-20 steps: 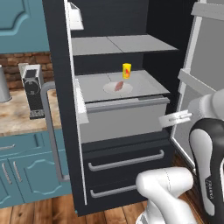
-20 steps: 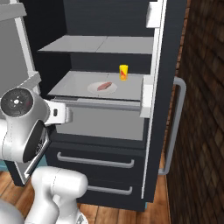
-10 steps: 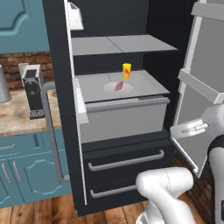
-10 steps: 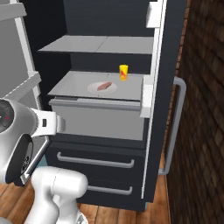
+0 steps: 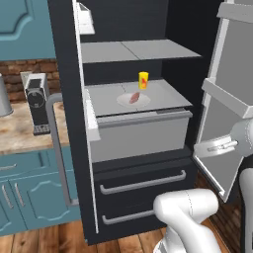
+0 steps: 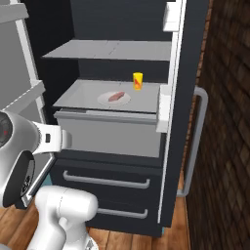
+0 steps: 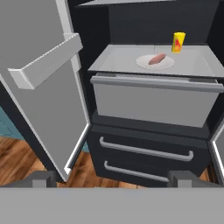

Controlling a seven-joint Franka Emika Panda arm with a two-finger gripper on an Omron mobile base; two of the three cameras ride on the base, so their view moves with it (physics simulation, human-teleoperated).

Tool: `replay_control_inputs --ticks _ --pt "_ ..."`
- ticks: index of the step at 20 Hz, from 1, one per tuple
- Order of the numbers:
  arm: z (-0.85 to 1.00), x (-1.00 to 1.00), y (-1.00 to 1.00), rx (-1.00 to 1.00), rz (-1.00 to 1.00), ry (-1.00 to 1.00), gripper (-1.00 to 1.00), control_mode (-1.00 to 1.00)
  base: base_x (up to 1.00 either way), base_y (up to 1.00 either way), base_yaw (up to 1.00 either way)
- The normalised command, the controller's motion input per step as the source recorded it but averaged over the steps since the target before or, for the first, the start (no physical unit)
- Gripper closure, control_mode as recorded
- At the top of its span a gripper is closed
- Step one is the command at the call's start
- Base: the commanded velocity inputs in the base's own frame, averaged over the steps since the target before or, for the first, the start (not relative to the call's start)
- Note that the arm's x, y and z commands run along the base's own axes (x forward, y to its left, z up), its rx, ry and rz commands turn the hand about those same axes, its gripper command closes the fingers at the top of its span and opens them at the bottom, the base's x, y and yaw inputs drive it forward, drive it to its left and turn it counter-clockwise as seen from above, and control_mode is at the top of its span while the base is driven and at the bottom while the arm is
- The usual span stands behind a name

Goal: Retrieve the steak from the fridge and place it on the saucepan with marinade on the stove.

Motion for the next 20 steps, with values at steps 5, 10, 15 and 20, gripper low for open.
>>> replay_control_inputs --ticks 5,10,15,20 --pt "0.00 0.00 0.00 0.00 0.00 0.00 -1.00 1.00 0.50 0.00 0.00" --pt "0.00 0.00 0.00 0.00 0.00 0.00 -1.00 1.00 0.60 0.00 0.00" --pt "0.00 0.00 0.00 0.00 0.00 0.00 -1.00 1.00 0.71 0.00 0.00" --pt "0.00 0.00 0.00 0.00 0.00 0.00 -1.00 1.00 0.77 0.00 0.00"
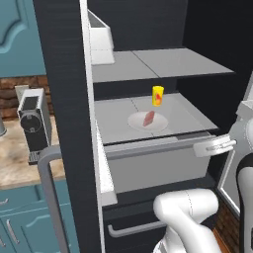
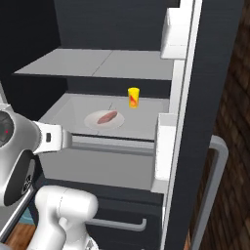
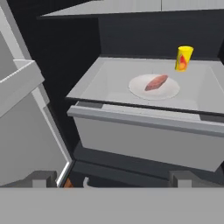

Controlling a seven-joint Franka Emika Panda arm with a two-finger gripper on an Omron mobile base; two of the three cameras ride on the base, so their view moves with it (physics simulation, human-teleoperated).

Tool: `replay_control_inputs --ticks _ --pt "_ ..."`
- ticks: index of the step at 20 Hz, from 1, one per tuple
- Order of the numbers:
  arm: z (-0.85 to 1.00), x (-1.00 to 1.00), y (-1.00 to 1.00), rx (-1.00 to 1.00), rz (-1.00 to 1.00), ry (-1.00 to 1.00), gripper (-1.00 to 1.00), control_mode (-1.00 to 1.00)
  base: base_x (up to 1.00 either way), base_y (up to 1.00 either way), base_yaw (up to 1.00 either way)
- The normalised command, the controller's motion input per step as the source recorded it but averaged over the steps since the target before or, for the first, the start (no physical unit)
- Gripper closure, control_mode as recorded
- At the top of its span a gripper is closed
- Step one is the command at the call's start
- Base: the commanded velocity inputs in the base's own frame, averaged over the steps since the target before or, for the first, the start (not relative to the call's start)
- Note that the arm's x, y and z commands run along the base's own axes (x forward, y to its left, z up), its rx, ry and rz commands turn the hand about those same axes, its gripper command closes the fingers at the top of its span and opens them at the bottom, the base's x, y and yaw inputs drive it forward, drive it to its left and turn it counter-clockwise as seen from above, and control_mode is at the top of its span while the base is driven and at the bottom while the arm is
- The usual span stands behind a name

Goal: Retrieve the steak from the fridge and place it on the saucepan with marinade on the stove.

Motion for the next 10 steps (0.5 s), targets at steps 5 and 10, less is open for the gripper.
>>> replay_control_inputs --ticks 5,10 --pt "0.00 0.00 0.00 0.00 0.00 0.00 -1.00 1.00 0.88 0.00 0.00" --pt "0.00 0.00 0.00 0.00 0.00 0.00 -1.00 1.00 0.86 0.00 0.00"
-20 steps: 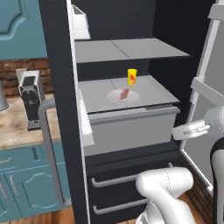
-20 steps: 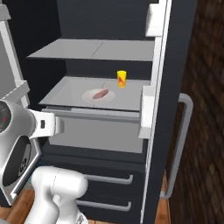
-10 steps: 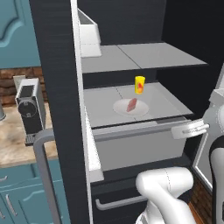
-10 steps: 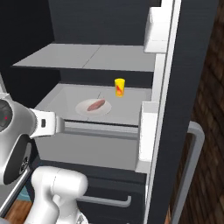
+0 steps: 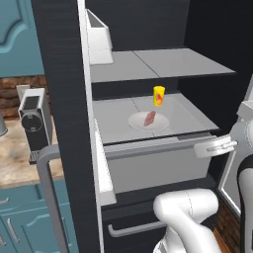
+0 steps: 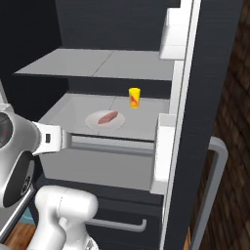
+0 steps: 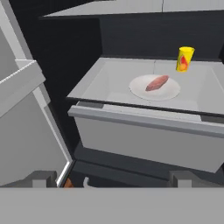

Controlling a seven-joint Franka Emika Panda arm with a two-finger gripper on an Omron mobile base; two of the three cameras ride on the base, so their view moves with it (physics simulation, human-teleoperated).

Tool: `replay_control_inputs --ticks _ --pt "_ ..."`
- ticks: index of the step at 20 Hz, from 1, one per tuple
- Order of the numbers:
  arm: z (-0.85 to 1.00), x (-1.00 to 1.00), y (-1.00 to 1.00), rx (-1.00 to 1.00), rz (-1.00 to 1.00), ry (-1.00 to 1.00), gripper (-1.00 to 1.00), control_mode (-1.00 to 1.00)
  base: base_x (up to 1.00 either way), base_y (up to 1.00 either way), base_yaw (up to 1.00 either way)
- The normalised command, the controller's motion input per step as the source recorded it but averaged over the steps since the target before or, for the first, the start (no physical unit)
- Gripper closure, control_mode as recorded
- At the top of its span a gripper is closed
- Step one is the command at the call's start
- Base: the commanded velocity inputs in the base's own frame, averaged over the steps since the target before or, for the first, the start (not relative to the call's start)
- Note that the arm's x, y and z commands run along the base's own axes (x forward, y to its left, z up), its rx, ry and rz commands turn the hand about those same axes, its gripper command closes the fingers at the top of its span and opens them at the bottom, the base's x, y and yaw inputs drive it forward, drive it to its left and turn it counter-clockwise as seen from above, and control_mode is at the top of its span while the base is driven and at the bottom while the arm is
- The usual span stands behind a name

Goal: Retrieve the steak from the fridge and place it on the saucepan with marinade on the stove.

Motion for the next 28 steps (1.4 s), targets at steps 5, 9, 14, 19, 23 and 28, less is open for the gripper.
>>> replay_control_inputs --ticks 5,9,14,19,23,28 --pt "0.00 0.00 0.00 0.00 0.00 0.00 -1.00 1.00 0.11 0.00 0.00" --pt "0.00 0.18 0.00 0.00 -0.03 0.02 -1.00 -1.00 0.00 0.00 0.00" --pt "0.00 0.55 0.00 0.00 -0.15 0.09 -1.00 -1.00 0.00 0.00 0.00" --pt "-0.01 0.63 0.00 0.00 -0.16 0.06 -1.00 -1.00 0.00 0.00 0.00" --pt "-0.06 0.69 -0.04 0.00 -0.06 0.05 -1.00 -1.00 0.00 0.00 0.00" --pt "-0.12 0.74 -0.01 0.02 -0.01 0.02 -1.00 -1.00 0.00 0.00 0.00"
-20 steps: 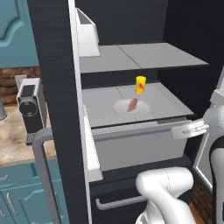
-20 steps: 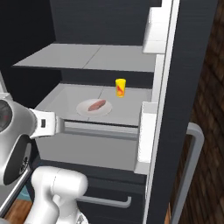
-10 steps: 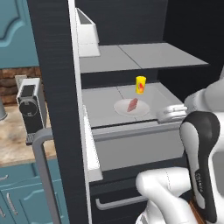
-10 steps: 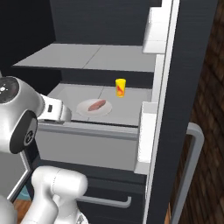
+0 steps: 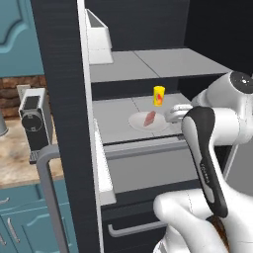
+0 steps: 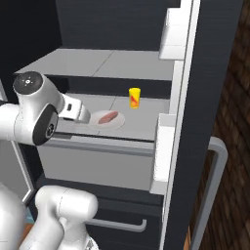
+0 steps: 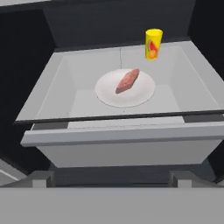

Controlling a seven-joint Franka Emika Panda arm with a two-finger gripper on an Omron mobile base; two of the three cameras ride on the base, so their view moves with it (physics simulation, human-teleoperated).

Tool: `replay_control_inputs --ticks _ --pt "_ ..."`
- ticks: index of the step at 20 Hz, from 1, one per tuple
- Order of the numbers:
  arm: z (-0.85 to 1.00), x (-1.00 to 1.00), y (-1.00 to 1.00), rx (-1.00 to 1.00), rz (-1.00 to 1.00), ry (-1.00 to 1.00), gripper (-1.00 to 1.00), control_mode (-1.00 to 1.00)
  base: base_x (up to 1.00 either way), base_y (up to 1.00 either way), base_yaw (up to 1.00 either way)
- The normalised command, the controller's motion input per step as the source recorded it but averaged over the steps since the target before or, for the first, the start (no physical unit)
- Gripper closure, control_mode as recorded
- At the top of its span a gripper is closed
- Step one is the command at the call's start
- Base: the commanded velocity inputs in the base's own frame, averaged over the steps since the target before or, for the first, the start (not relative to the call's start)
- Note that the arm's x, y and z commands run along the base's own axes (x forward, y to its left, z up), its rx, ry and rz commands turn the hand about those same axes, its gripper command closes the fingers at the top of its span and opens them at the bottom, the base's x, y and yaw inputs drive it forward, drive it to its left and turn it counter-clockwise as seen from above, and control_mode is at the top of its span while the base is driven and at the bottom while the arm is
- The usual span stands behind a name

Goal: Retrieve the steak from the fridge and place it on the saucepan with marinade on the stove.

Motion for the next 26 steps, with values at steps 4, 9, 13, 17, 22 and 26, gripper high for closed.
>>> replay_control_inputs --ticks 4,9,13,17,22,26 --pt "-0.33 0.53 -0.02 0.02 0.00 0.00 -1.00 -1.00 0.00 0.00 0.00" --pt "-0.47 0.40 0.00 -0.01 -0.02 -0.02 -1.00 -1.00 0.00 0.00 0.00" --pt "-0.18 0.29 0.00 -0.02 -0.11 0.00 -1.00 -1.00 0.00 0.00 0.00" --pt "0.00 0.16 0.00 -0.01 -0.15 0.01 -1.00 -1.00 0.00 0.00 0.00" --pt "0.00 0.15 0.00 0.00 -0.08 0.00 -1.00 -1.00 0.00 0.00 0.00" --pt "-0.03 0.14 0.00 0.00 0.00 0.00 -1.00 -1.00 0.00 0.00 0.00"
